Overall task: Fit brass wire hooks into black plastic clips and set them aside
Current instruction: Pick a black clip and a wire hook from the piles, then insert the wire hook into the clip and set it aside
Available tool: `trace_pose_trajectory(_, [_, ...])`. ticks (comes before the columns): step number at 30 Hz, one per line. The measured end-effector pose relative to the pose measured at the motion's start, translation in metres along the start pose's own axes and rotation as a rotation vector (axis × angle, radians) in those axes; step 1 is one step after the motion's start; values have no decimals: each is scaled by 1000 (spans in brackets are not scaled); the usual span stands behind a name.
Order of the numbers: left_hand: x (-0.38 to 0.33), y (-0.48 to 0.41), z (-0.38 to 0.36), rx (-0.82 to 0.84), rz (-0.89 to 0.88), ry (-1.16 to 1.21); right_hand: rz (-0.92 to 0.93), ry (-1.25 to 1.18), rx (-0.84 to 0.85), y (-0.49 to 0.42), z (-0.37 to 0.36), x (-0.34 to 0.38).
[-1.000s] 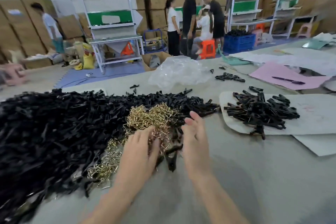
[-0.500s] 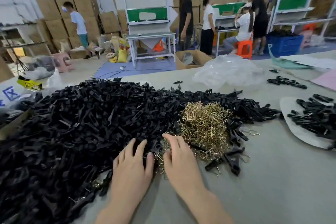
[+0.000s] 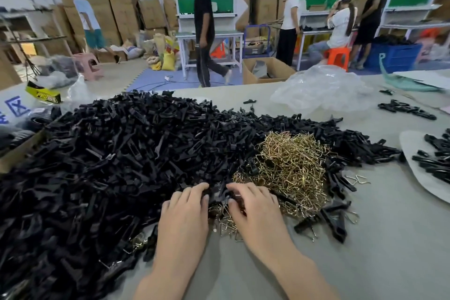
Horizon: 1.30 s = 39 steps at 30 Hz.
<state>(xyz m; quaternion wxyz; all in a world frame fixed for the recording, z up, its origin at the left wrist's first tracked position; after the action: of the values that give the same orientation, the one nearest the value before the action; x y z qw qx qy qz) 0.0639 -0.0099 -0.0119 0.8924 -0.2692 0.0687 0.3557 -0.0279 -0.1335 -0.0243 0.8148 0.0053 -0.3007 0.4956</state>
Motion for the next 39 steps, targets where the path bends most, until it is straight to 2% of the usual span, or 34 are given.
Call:
trace_pose_trajectory(5, [1,-1,3,31,59,144,-7,-61,-15,1,3,1])
trace_pose_trajectory(12, [6,1,10,-62,379,609,43,-97,-126,-7,8,13])
trace_pose_trajectory(14, [7,0,12,-104,409,685,75,-33,-93,-20,7,23])
trace_pose_trajectory(19, [11,-2,12,-183,427,767,68,240,133,-49,-6,40])
trace_pose_trajectory(22, [9,-3,14,-202,402,788,67,262,118,-52,-10,40])
trace_pose_trajectory(25, [7,-4,17,-207,377,816,82,150,24,-43,1,37])
trace_pose_trajectory(29, [-3,0,25,-199,325,914,16,-155,-81,-16,27,22])
trace_pose_trajectory(35, [-29,9,24,-94,284,1099,-117,-575,-90,12,36,3])
trace_pose_trajectory(39, [-32,10,18,-13,288,1126,-112,-642,-64,9,34,0])
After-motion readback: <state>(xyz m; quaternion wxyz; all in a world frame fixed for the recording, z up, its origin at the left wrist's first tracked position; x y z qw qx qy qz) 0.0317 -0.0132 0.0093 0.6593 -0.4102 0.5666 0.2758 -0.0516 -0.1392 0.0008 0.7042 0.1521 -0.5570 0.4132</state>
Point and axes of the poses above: each hand's wrist, its own y-axis away from the middle knuckle, its own z-axis out of the back of the hand, x = y × z, the point moved 1 cm from there along -y, towards the middle knuckle, and after that the axes turned 3 degrees about x, right-handed, at the moved point
